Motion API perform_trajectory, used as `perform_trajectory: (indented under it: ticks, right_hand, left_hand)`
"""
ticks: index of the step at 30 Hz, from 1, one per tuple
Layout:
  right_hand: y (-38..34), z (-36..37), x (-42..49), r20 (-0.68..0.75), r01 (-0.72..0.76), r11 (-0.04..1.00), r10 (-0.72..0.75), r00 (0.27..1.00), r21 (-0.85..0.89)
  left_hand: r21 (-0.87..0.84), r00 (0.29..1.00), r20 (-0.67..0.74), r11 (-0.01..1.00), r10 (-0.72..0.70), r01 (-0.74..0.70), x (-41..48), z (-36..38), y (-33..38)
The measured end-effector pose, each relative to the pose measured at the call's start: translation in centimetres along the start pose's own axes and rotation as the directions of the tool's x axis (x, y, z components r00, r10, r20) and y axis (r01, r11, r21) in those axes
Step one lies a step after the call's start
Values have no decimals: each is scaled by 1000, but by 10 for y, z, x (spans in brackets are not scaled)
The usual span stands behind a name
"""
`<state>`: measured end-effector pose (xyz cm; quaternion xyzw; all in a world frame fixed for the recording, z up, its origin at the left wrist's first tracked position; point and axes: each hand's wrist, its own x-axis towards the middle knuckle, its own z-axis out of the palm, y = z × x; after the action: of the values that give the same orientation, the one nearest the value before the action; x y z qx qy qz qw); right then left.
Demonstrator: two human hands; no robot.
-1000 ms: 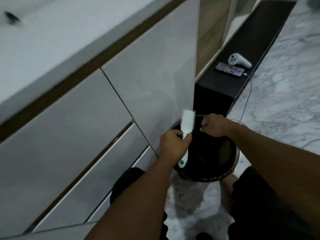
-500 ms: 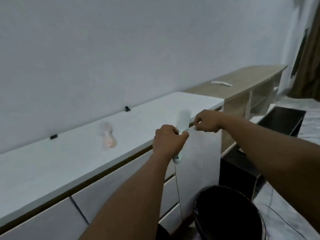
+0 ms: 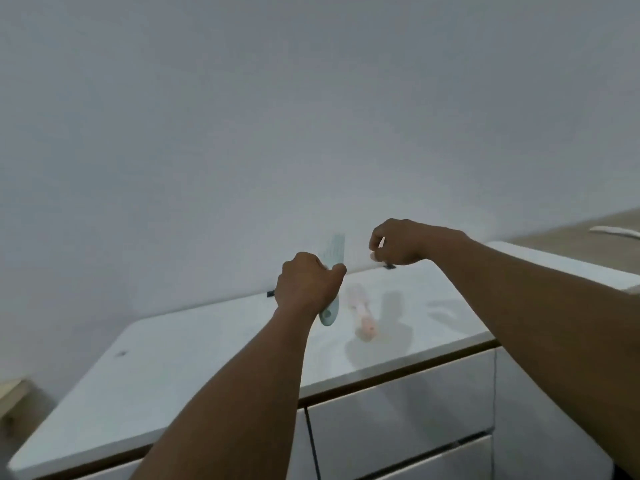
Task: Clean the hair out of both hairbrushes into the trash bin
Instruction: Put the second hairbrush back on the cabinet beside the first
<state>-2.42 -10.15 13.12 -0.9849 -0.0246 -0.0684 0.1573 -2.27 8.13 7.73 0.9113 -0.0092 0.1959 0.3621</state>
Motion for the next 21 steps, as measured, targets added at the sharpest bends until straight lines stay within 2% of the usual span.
perform_trajectory:
  ticks: [6, 12, 21]
  right_hand:
    - [-39, 49, 44, 47, 114, 993, -114, 992, -3]
    - [-28, 101, 84, 84, 128, 992, -126, 988, -12]
    - [-15, 141, 123, 102, 146, 988, -141, 985, -41]
  left_hand:
    - [68, 994, 24, 992, -109, 108, 22, 3, -54]
    - [133, 984, 71, 979, -164, 154, 38, 37, -84]
    - [222, 969, 66, 950, -238, 218, 61, 65, -110]
